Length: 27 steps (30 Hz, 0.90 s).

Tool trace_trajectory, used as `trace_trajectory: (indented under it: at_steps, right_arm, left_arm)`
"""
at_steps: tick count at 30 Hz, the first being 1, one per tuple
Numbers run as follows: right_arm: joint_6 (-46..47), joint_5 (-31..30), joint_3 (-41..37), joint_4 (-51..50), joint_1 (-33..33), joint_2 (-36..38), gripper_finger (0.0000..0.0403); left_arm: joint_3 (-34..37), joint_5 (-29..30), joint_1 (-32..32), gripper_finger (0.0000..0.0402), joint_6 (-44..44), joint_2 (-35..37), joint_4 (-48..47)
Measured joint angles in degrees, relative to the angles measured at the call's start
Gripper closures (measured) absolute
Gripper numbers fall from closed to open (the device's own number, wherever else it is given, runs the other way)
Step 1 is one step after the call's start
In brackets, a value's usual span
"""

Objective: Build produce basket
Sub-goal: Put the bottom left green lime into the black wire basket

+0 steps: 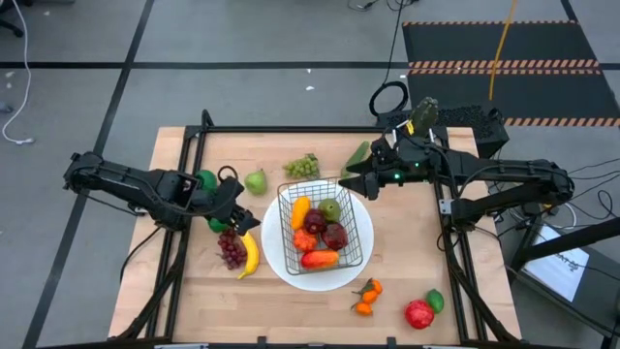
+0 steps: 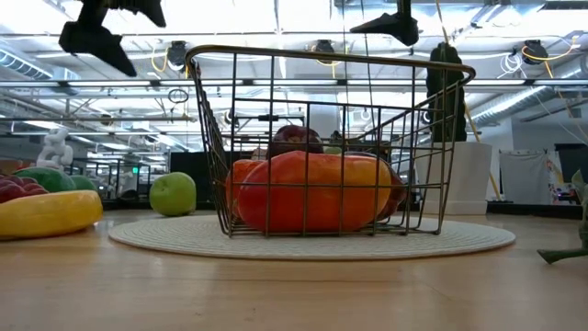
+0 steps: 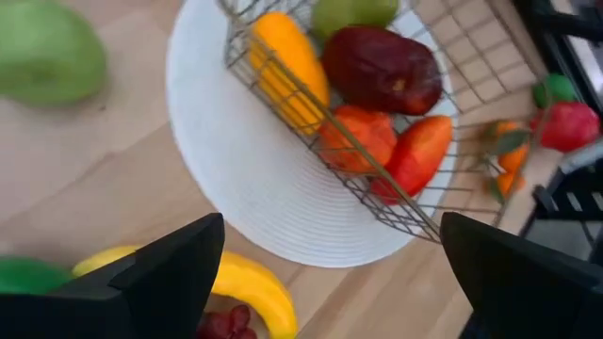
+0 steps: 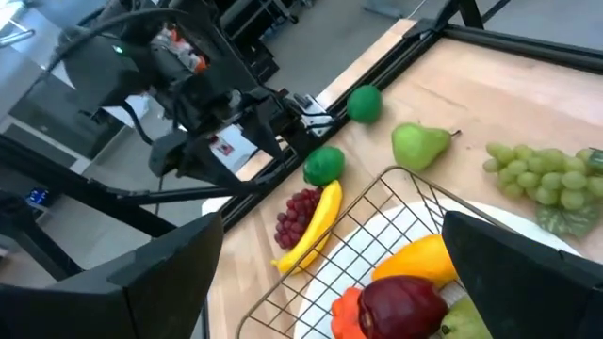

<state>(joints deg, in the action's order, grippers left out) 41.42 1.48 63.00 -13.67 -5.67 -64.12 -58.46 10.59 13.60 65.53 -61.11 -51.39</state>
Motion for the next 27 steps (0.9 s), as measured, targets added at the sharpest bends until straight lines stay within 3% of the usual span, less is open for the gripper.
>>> trace_trajectory:
  at_steps: [8,16,22,27]
  right_arm:
    - [-0.1,0.0,0.0,0.1,0.0,0.1,0.001]
    - [-0.3,0.1,0.0,0.0,0.0,0.7,0.001]
    - [-3.6,0.1,0.0,0.0,-1.6,0.8,0.001]
    - [-5.3,2.0,0.0,-0.8,-5.1,0.8,0.001]
  left_arm:
    - [0.0,-0.3,-4.3,0.0009,3.2,-0.1,-3.3]
    - [0.0,-4.7,-11.6,0.0009,-0.4,0.0,-6.1]
    - [0.0,-9.3,-16.2,0.0009,-2.0,0.0,-14.9]
    - [0.0,-9.7,-20.0,0.0009,-2.9,0.0,-22.0]
